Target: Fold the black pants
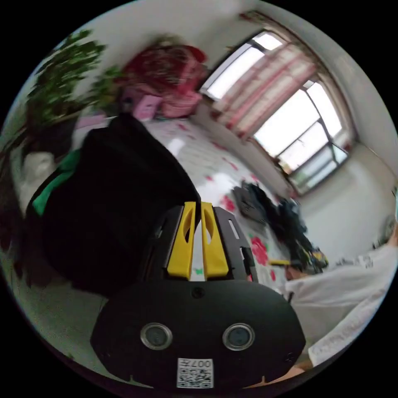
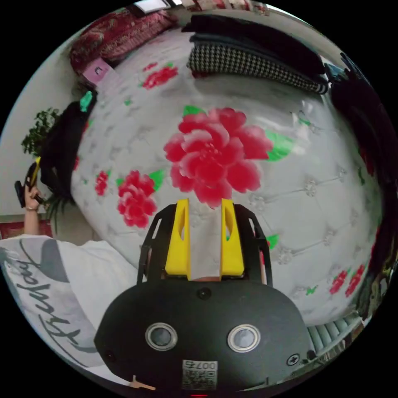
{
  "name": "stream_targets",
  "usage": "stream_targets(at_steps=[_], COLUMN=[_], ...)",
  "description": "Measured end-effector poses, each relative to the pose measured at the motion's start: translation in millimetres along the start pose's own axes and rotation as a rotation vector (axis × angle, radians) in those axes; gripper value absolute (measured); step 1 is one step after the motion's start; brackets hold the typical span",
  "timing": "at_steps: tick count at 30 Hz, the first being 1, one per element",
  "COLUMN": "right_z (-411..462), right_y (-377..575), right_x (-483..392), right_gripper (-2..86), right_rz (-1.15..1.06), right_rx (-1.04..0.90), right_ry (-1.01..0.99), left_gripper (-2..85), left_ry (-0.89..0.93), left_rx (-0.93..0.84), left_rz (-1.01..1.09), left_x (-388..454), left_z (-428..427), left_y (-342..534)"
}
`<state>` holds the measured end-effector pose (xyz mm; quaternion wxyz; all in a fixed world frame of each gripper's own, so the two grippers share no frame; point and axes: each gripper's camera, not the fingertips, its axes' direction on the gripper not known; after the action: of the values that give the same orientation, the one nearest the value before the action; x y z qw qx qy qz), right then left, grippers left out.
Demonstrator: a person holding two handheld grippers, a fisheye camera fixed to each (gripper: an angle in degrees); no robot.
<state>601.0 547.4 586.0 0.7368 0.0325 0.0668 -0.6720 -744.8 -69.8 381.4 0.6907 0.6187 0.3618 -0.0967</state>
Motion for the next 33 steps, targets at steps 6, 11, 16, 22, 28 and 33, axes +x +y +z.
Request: stream_targets(at_steps=[6, 11, 16, 22, 28, 33], right_z=[-68, -113, -114, -76, -39, 5], right_y=[-10, 4, 32, 48, 26, 3], right_x=[-31, -46, -25, -3, -19, -46], right_gripper=[10.3, 11.6, 12.4, 13.7, 14.8, 13.2], right_rz=[-0.034, -0.125, -0.078, 0.014, 0.046, -0.008], right_rx=[0.329, 0.469, 0.443, 0.296, 0.202, 0.020], right_ry=[-0.329, -0.423, -0.334, -0.281, -0.111, -0.067], left_gripper=[-0.5, -0.6, -0.8, -0.7, -0.5, 0.2], left_ry=[0.335, 0.784, 0.953, 0.984, 0.814, 0.676], left_rx=[-0.234, -0.622, -0.891, -0.905, -0.718, -0.507], left_rz=[0.472, 0.818, 1.048, 0.908, 0.773, 0.459], left_x=[174, 334, 409, 396, 366, 273], left_z=[61, 137, 144, 144, 125, 96], left_y=[30, 135, 218, 226, 205, 175])
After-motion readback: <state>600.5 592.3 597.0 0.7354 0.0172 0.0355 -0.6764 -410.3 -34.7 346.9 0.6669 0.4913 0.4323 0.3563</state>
